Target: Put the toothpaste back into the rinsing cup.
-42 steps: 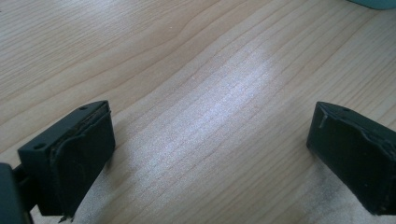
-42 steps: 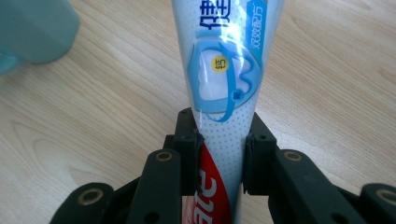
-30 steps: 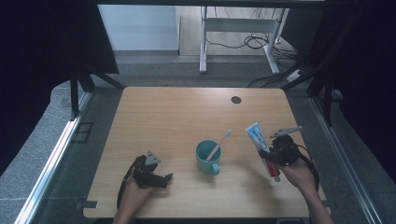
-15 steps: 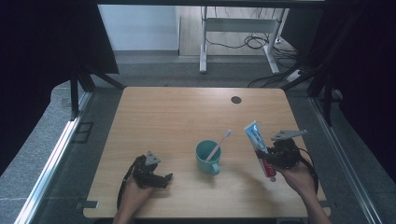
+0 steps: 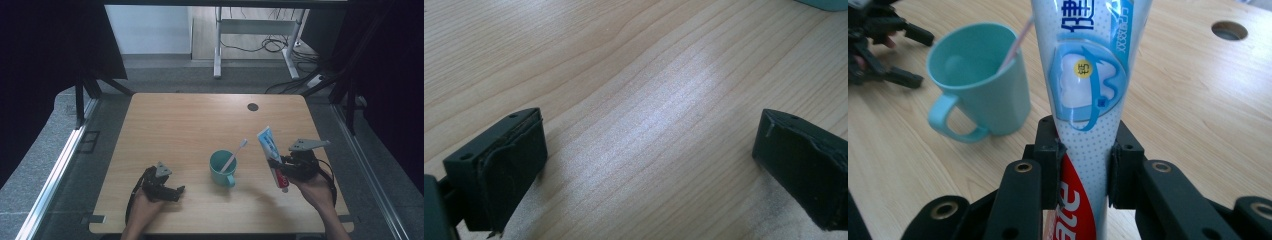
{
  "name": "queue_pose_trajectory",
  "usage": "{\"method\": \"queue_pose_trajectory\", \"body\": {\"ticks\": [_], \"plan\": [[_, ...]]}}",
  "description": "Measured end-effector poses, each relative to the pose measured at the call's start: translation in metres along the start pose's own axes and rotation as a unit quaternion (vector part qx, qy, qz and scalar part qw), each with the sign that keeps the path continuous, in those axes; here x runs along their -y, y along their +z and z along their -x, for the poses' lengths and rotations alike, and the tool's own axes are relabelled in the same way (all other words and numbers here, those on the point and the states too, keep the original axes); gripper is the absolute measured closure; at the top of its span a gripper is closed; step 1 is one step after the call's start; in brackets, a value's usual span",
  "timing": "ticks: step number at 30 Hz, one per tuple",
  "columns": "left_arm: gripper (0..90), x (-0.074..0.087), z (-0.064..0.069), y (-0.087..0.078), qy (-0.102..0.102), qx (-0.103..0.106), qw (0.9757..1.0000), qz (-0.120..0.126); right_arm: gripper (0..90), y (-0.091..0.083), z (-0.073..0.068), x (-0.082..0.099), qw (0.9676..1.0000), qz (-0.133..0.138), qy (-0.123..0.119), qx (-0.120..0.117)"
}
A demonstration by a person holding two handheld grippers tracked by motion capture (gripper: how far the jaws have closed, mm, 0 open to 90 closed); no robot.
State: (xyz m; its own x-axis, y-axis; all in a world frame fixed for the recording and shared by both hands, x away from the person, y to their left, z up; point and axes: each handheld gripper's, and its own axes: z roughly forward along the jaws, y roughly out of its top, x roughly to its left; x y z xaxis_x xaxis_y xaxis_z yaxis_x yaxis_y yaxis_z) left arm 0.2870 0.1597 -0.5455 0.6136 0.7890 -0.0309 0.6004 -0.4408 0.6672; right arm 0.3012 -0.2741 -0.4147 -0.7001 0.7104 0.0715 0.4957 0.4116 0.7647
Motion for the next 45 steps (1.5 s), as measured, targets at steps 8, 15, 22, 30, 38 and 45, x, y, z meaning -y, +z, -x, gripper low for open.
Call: {"method": "queue_pose_trajectory", "body": {"ticks": [8, 15, 22, 30, 38, 45], "plan": [[1.0, 0.000, 0.000, 0.000, -0.001, 0.000, 1.0000, 0.000, 71.2, 0.000, -0.009, -0.009, 0.9994, 0.024, -0.014, -0.020], [1.0, 0.000, 0.000, 0.000, -0.001, 0.000, 1.0000, 0.000, 71.2, 0.002, -0.015, -0.016, 0.9987, 0.036, -0.018, -0.033], [1.0, 0.000, 0.000, 0.000, 0.000, 0.000, 1.0000, 0.000, 71.2, 0.005, -0.019, -0.022, 0.9980, 0.043, -0.022, -0.041], [1.0, 0.000, 0.000, 0.000, 0.000, 0.000, 1.0000, 0.000, 71.1, 0.009, -0.024, -0.031, 0.9970, 0.053, -0.026, -0.051], [1.0, 0.000, 0.000, 0.000, 0.000, 0.000, 1.0000, 0.000, 71.1, 0.014, -0.030, -0.040, 0.9960, 0.062, -0.030, -0.058], [1.0, 0.000, 0.000, 0.000, 0.000, 0.000, 1.0000, 0.000, 71.1, 0.018, -0.034, -0.047, 0.9952, 0.068, -0.028, -0.065]]}}
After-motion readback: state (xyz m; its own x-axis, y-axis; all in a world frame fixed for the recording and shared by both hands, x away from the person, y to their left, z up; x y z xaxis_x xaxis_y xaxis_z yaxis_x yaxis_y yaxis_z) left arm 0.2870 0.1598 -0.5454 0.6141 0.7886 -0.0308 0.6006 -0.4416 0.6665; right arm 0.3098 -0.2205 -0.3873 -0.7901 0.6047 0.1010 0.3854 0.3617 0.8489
